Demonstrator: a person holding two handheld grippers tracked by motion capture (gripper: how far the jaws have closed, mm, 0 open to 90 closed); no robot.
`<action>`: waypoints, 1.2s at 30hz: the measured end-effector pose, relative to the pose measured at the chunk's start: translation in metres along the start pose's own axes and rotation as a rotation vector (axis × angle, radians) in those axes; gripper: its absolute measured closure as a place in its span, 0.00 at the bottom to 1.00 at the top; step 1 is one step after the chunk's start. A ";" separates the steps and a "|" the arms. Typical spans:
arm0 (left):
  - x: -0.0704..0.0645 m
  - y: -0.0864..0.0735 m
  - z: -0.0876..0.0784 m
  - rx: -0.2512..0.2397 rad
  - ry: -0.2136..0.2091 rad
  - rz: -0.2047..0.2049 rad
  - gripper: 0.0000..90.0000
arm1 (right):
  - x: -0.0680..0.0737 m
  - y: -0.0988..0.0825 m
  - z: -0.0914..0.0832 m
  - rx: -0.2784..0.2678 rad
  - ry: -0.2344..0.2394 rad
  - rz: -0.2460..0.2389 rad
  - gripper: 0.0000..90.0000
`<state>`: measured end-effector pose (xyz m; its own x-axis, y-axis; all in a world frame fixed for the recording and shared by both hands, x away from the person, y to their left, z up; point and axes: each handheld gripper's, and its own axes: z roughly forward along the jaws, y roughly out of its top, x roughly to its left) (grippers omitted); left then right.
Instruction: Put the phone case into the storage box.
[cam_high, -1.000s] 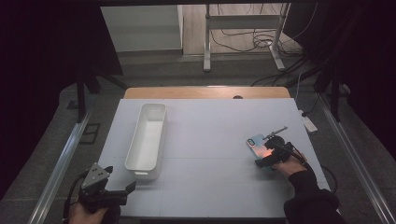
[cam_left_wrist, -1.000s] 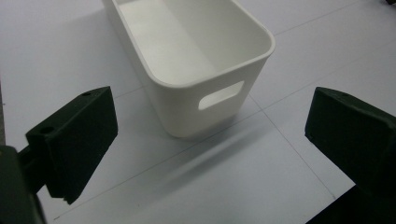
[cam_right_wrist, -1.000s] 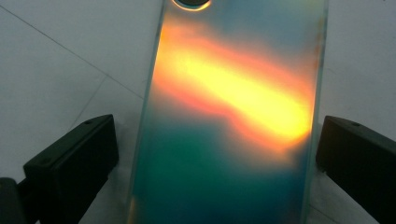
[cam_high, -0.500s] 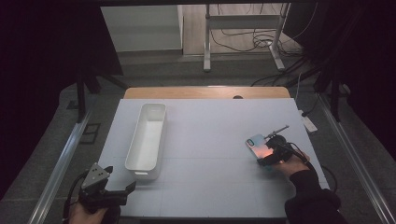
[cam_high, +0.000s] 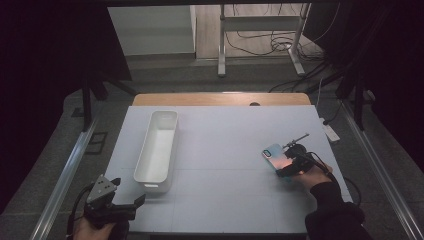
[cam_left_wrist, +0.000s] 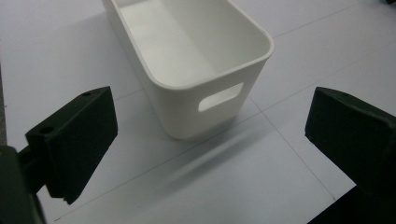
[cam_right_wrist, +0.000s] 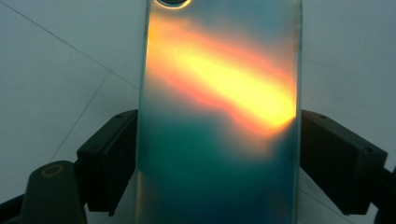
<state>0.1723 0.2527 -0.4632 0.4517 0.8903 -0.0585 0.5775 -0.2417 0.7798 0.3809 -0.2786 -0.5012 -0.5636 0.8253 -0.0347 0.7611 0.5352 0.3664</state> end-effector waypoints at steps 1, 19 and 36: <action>0.000 0.000 0.000 -0.004 -0.001 -0.001 0.03 | 0.000 0.000 0.000 0.000 0.003 0.002 0.18; -0.001 -0.001 -0.002 -0.022 -0.027 0.027 0.00 | 0.001 0.000 -0.016 -0.110 0.020 0.022 0.19; -0.001 0.003 -0.002 -0.018 -0.080 -0.005 0.00 | 0.007 0.000 -0.035 -0.217 0.060 0.006 0.19</action>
<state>0.1728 0.2519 -0.4595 0.5021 0.8576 -0.1111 0.5674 -0.2297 0.7907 0.3658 -0.2791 -0.4694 -0.5823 0.8127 0.0209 0.6810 0.4736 0.5585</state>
